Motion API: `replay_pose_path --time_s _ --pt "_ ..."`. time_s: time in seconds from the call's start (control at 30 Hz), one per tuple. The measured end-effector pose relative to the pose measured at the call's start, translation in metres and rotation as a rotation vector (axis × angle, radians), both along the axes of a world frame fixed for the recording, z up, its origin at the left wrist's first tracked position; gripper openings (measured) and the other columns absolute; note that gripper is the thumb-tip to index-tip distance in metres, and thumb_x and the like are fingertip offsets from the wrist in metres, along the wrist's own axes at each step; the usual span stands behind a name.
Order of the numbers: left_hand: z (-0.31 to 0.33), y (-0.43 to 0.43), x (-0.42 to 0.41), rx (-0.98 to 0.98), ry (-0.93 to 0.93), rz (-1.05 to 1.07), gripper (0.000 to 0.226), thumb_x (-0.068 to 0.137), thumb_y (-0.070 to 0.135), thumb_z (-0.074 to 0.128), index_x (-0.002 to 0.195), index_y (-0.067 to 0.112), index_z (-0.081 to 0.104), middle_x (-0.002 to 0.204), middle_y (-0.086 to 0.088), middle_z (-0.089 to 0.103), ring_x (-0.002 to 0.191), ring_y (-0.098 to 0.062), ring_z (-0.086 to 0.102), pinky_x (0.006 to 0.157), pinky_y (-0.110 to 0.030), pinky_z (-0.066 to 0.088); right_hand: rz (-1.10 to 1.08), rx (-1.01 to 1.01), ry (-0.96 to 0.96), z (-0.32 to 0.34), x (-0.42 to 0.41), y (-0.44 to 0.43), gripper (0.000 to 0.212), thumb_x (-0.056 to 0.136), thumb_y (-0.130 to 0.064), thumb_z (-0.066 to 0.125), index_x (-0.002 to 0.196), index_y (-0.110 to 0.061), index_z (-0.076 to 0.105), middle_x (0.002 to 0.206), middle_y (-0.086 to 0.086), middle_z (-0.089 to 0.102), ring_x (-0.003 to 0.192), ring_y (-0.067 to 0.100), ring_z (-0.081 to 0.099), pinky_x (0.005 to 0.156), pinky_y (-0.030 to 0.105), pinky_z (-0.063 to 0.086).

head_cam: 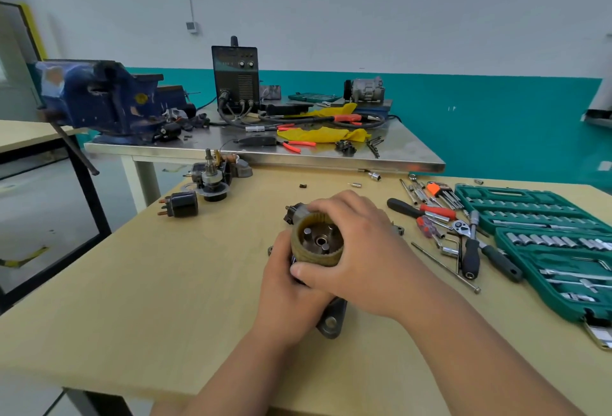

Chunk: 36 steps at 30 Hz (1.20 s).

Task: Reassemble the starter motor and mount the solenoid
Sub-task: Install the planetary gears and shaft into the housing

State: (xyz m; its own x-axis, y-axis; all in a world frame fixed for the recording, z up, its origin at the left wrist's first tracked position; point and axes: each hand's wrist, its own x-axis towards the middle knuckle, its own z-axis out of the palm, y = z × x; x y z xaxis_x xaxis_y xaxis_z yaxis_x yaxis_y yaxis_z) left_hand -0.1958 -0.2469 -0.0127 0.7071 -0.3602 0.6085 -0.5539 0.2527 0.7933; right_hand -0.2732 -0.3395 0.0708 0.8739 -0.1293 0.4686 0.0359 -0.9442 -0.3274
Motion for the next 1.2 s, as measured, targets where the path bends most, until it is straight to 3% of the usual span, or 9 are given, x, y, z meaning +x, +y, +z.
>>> replay_pose_path --time_s 0.27,0.6,0.7,0.77,0.83,0.93,1.03,1.13,1.2 --pt "0.000 0.001 -0.001 0.051 -0.085 0.011 0.072 0.063 0.029 0.081 0.121 0.050 0.045 0.115 0.018 0.063 0.103 -0.007 0.065 0.079 -0.014 0.051 -0.124 -0.039 0.001 -0.006 -0.002 0.003 0.078 0.056 -0.079 0.048 0.120 -0.034 0.044 0.107 -0.016 0.039 0.103 0.006 0.031 0.087 0.025 0.031" --pt "0.010 0.003 0.000 0.008 -0.061 0.040 0.056 0.060 0.030 0.076 0.109 0.046 0.054 0.105 0.016 0.066 0.093 -0.005 0.066 0.072 -0.012 0.050 -0.085 -0.151 0.009 0.009 0.009 0.001 0.074 0.059 -0.078 0.053 0.118 -0.033 0.051 0.102 -0.016 0.041 0.101 0.007 0.035 0.087 0.028 0.035" --pt "0.016 0.000 0.000 -0.033 -0.034 0.063 0.053 0.060 0.033 0.075 0.110 0.033 0.059 0.102 0.013 0.068 0.094 -0.005 0.066 0.075 -0.015 0.051 -0.021 0.138 -0.108 0.014 0.013 -0.003 0.058 0.058 -0.078 0.049 0.100 -0.039 0.058 0.092 -0.022 0.052 0.092 -0.003 0.044 0.073 0.020 0.039" --pt "0.017 -0.003 0.000 -0.088 0.006 0.082 0.051 0.060 0.036 0.074 0.108 0.029 0.059 0.100 0.017 0.068 0.094 -0.002 0.065 0.077 -0.012 0.048 0.013 0.501 -0.207 0.019 0.019 -0.020 0.040 0.067 -0.072 0.047 0.087 -0.039 0.060 0.087 -0.027 0.060 0.086 -0.009 0.054 0.061 0.012 0.039" --pt "0.016 -0.002 0.004 -0.123 0.049 0.111 0.049 0.058 0.037 0.073 0.105 0.033 0.059 0.098 0.023 0.068 0.092 0.003 0.064 0.077 -0.008 0.046 -0.101 0.606 -0.245 0.015 0.028 -0.049 0.027 0.081 -0.059 0.047 0.091 -0.037 0.061 0.082 -0.023 0.062 0.082 -0.007 0.056 0.058 0.012 0.037" --pt "0.012 0.006 0.019 -0.159 0.229 0.184 0.041 0.053 0.046 0.071 0.093 0.044 0.065 0.090 0.021 0.070 0.082 0.001 0.066 0.069 -0.017 0.052 -0.240 0.369 -0.012 -0.006 0.047 -0.080 0.017 0.095 -0.031 0.050 0.106 -0.029 0.063 0.102 -0.014 0.063 0.093 0.007 0.056 0.070 0.022 0.040" --pt "0.008 0.013 0.035 -0.262 0.459 0.180 0.037 0.048 0.050 0.071 0.085 0.046 0.069 0.081 0.014 0.072 0.077 -0.011 0.068 0.061 -0.031 0.057 -0.254 -0.016 0.249 -0.023 0.071 -0.087 0.028 0.095 -0.030 0.049 0.120 -0.022 0.061 0.119 -0.001 0.061 0.104 0.018 0.055 0.088 0.035 0.047" --pt "0.005 0.017 0.041 -0.327 0.549 0.148 0.047 0.049 0.048 0.071 0.093 0.032 0.071 0.084 0.010 0.074 0.076 -0.013 0.069 0.061 -0.035 0.057 -0.237 -0.379 0.421 -0.027 0.094 -0.084 0.034 0.094 -0.032 0.048 0.125 -0.021 0.057 0.119 0.004 0.058 0.108 0.025 0.049 0.094 0.042 0.039" --pt "0.005 0.017 0.041 -0.312 0.539 0.146 0.048 0.050 0.047 0.071 0.095 0.030 0.071 0.085 0.011 0.074 0.076 -0.011 0.069 0.063 -0.033 0.056 -0.255 -0.492 0.507 -0.030 0.107 -0.081 0.024 0.092 -0.027 0.050 0.111 -0.017 0.059 0.110 0.006 0.059 0.101 0.025 0.046 0.092 0.043 0.034"
